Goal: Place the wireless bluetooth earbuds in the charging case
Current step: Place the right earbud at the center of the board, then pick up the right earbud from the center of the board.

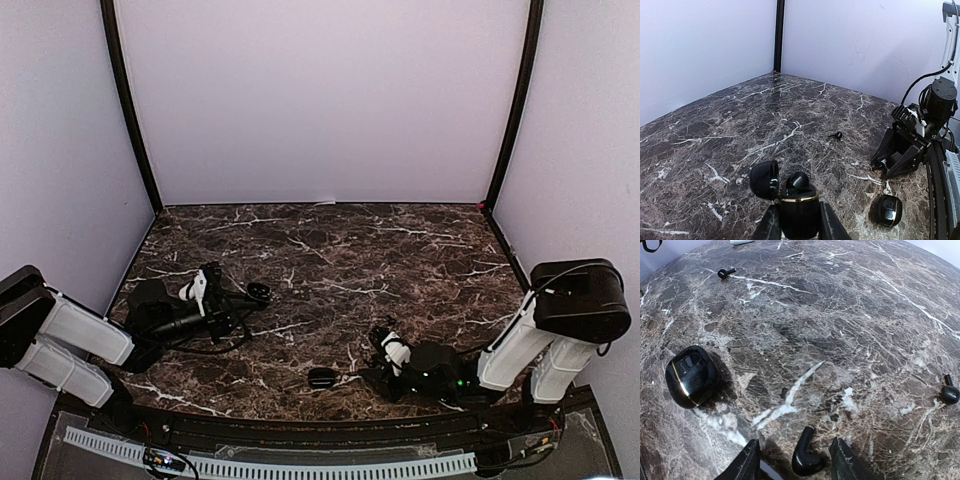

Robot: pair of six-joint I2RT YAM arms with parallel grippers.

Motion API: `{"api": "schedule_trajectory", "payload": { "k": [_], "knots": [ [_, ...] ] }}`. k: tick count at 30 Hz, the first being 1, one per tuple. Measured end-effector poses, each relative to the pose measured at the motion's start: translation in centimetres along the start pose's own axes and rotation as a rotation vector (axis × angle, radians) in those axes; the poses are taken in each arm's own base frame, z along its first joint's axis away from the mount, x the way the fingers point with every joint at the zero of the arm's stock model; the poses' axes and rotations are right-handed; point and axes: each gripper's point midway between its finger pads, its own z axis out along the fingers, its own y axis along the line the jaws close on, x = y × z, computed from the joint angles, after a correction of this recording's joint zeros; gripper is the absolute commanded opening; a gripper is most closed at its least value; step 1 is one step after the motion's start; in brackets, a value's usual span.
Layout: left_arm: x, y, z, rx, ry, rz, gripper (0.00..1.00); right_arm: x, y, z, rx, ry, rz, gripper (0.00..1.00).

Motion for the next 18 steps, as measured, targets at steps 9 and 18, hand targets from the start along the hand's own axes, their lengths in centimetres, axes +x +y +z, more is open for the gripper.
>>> {"api": "schedule_trajectory", "payload": {
  "k": [9, 18],
  "knots": [
    [0.0, 0.0, 0.0, 0.001, 0.000, 0.000, 0.18, 0.6, -1.0, -1.0, 0.033, 0.012, 0.008, 0.43],
    [0.0, -0.1, 0.0, 0.003, 0.000, 0.000, 0.18, 0.4, -1.2, -0.5, 0.058, 0.013, 0.004, 0.28]
  ]
}}
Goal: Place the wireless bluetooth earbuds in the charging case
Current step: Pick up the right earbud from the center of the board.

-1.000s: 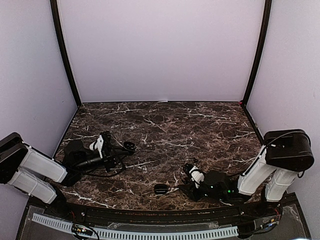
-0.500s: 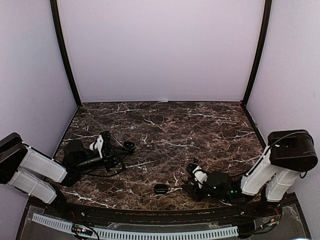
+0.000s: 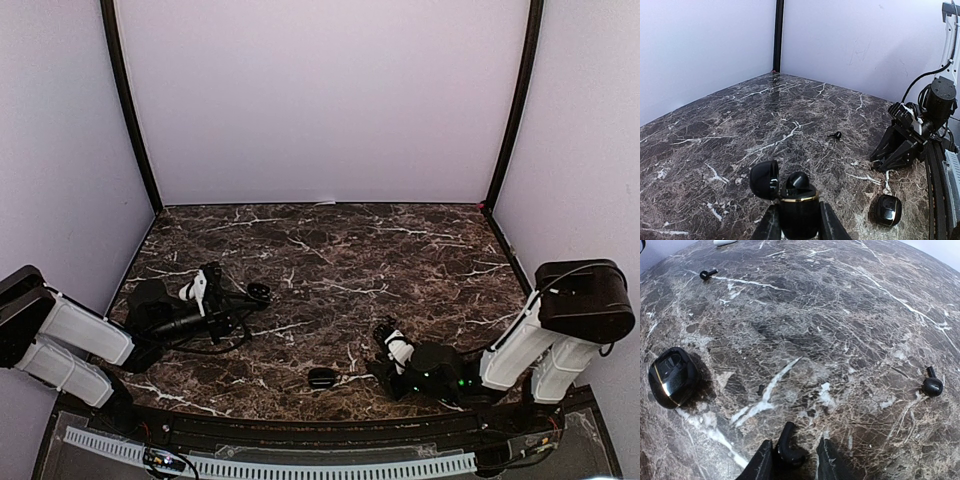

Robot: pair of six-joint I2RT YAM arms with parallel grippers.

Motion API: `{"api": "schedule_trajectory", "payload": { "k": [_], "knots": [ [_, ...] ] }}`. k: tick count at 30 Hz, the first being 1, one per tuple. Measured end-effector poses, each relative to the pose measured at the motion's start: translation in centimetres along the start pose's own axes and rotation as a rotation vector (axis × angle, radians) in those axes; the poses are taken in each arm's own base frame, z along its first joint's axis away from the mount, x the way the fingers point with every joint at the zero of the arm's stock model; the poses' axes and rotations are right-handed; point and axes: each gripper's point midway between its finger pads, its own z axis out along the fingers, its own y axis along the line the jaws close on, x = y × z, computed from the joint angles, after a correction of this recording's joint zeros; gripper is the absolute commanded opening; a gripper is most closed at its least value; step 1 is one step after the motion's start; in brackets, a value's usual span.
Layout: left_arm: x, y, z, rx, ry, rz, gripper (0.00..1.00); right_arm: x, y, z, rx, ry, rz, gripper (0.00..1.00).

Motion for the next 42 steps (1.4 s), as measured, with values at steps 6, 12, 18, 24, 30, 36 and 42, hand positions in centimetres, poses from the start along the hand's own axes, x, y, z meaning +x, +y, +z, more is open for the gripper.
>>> {"api": "schedule_trajectory", "payload": {
  "k": [6, 12, 18, 24, 30, 36, 42],
  "knots": [
    [0.0, 0.0, 0.0, 0.001, 0.000, 0.000, 0.18, 0.0, -0.1, 0.1, 0.007, -0.001, 0.004, 0.19],
    [0.0, 0.0, 0.0, 0.003, 0.000, 0.001, 0.18, 0.0, -0.1, 0.1, 0.008, -0.001, 0.005, 0.14],
    [0.0, -0.4, 0.0, 0.021, 0.000, 0.008, 0.18, 0.0, -0.3, -0.4, 0.013, 0.012, -0.002, 0.09],
    [0.5, -1.2, 0.3, 0.082, 0.011, 0.013, 0.17, -0.4, -0.5, -1.3, 0.010, 0.017, -0.021, 0.05],
    [0.6, -2.1, 1.3, 0.156, 0.023, 0.023, 0.17, -2.3, -0.1, -2.4, -0.015, -0.017, -0.041, 0.04],
    [0.6, -4.0, 2.2, 0.237, 0.032, 0.067, 0.17, -5.0, 0.6, -3.9, -0.059, -0.070, -0.062, 0.03],
    [1.4, -6.9, 2.6, 0.351, 0.050, 0.136, 0.17, -8.6, 2.8, -5.8, -0.173, -0.138, -0.105, 0.02]
  ]
}}
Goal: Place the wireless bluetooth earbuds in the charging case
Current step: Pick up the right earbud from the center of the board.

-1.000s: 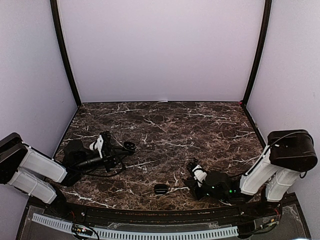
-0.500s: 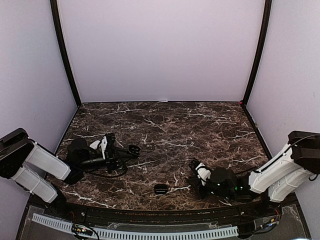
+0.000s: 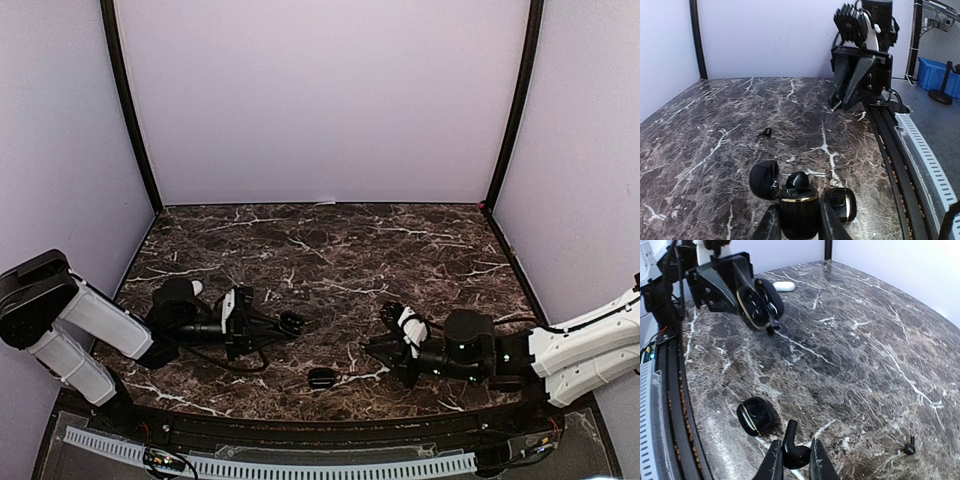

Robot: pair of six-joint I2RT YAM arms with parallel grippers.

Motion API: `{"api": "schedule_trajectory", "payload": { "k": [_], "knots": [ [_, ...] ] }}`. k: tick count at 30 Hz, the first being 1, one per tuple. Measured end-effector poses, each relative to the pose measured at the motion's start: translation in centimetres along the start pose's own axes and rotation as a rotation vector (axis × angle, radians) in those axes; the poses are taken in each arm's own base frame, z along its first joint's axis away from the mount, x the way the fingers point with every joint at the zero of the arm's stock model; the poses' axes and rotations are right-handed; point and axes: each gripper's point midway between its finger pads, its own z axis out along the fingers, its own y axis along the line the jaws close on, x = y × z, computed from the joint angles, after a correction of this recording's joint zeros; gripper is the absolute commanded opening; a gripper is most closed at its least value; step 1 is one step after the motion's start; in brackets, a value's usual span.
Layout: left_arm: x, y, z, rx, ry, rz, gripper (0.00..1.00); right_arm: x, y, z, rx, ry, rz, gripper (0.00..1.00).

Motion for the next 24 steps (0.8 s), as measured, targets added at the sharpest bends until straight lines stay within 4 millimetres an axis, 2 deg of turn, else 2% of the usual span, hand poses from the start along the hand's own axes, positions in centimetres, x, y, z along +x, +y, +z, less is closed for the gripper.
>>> {"api": "schedule_trajectory", "payload": {
  "k": [8, 11, 14, 19, 24],
  "knots": [
    [0.5, -2.6, 1.1, 0.163, 0.009, 0.016, 0.17, -6.0, 3.9, -1.3, -0.176, -0.077, -0.115, 0.00],
    [0.6, -3.3, 1.3, 0.205, 0.010, 0.017, 0.17, -7.3, 4.9, -1.0, -0.209, -0.075, -0.162, 0.00],
    [0.7, -4.0, 1.4, 0.244, 0.010, 0.016, 0.17, -7.4, 5.7, -0.2, -0.229, -0.049, -0.209, 0.00],
    [0.7, -4.9, 1.5, 0.303, 0.011, 0.008, 0.17, -5.9, 7.0, 1.2, -0.264, 0.025, -0.285, 0.00],
    [0.7, -5.2, 1.5, 0.322, 0.010, 0.005, 0.17, -4.7, 7.2, 1.6, -0.271, 0.066, -0.332, 0.00]
  ]
}}
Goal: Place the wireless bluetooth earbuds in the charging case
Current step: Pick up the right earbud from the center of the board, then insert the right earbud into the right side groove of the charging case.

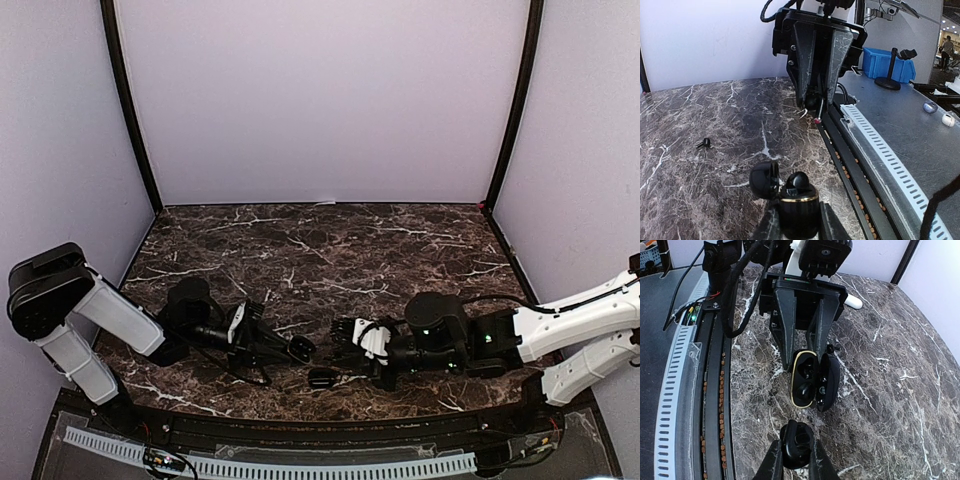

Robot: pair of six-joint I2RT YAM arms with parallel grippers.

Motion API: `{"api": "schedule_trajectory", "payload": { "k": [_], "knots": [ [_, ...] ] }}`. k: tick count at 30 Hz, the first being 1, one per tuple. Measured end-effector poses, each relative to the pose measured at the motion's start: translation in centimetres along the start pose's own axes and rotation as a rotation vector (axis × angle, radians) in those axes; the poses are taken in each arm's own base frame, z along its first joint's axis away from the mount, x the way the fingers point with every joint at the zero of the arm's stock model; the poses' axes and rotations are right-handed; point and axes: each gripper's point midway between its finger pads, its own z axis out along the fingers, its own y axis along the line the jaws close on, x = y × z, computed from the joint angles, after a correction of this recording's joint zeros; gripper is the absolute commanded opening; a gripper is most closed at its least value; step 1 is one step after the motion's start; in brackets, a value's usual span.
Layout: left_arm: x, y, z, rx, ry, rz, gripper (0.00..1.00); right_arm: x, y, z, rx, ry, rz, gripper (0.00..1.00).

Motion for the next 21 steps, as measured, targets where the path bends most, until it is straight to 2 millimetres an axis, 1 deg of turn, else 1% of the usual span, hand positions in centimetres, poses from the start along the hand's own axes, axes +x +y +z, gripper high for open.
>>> {"api": "schedule_trajectory", "payload": {
  "k": [5, 10, 17, 21],
  "knots": [
    [0.0, -0.1, 0.0, 0.003, 0.000, -0.001, 0.17, 0.2, -0.5, 0.0, 0.032, 0.012, -0.022, 0.00],
    [0.0, -0.1, 0.0, 0.005, 0.000, -0.002, 0.17, 0.0, -1.3, -0.1, 0.073, 0.008, -0.058, 0.00],
    [0.0, -0.1, 0.0, 0.008, 0.000, -0.003, 0.17, -0.1, -1.6, -0.1, 0.093, -0.005, -0.153, 0.00],
    [-0.1, -0.1, 0.0, 0.009, -0.002, -0.003, 0.17, 0.4, -1.4, -0.1, 0.093, -0.015, -0.222, 0.00]
  ]
}}
